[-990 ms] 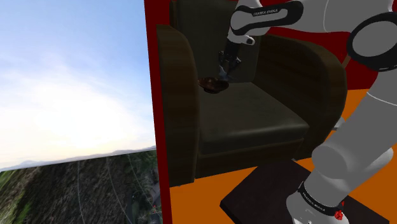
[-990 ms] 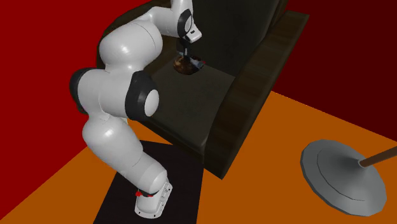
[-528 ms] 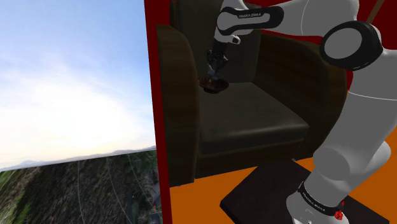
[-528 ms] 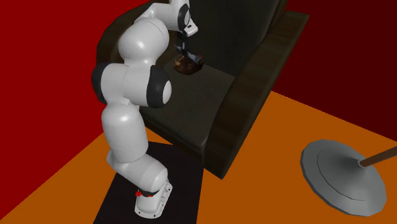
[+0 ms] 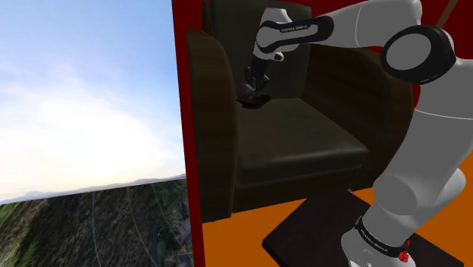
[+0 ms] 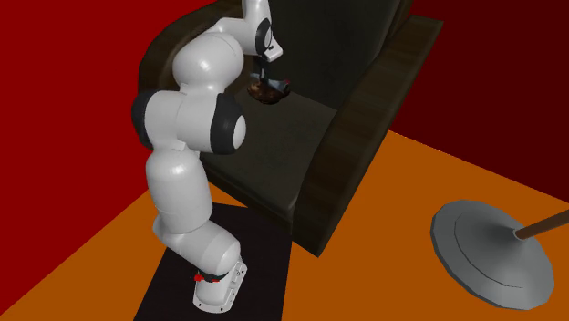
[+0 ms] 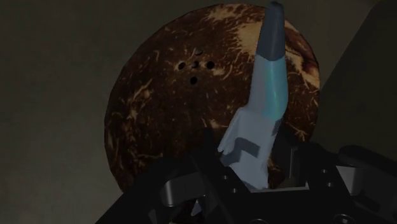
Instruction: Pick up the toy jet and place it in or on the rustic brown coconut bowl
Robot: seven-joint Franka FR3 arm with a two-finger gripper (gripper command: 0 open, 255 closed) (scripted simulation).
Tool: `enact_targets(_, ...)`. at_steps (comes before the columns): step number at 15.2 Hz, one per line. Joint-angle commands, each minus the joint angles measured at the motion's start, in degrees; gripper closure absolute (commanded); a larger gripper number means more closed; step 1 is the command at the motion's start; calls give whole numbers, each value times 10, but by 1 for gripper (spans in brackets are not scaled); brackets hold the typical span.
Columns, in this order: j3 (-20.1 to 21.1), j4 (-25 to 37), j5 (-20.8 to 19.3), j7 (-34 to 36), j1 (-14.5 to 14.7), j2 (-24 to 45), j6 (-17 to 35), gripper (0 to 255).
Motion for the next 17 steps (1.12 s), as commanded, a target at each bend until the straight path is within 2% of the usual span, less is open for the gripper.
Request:
enact_targets(1, -2, -19, -2, 1, -2, 4, 19, 255)
enact_targets(2, -2, -30, -2, 2, -2, 5, 31, 255)
enact_targets(10, -1, -30, -2, 2, -3, 5, 31, 255)
enact_targets(11, -1, -31, -3, 3, -2, 6, 32, 0)
enact_targets(15, -2, -32, -3, 1, -3, 6, 34, 0)
enact_targets(17, -1, -20, 0, 0, -3, -2, 14, 0)
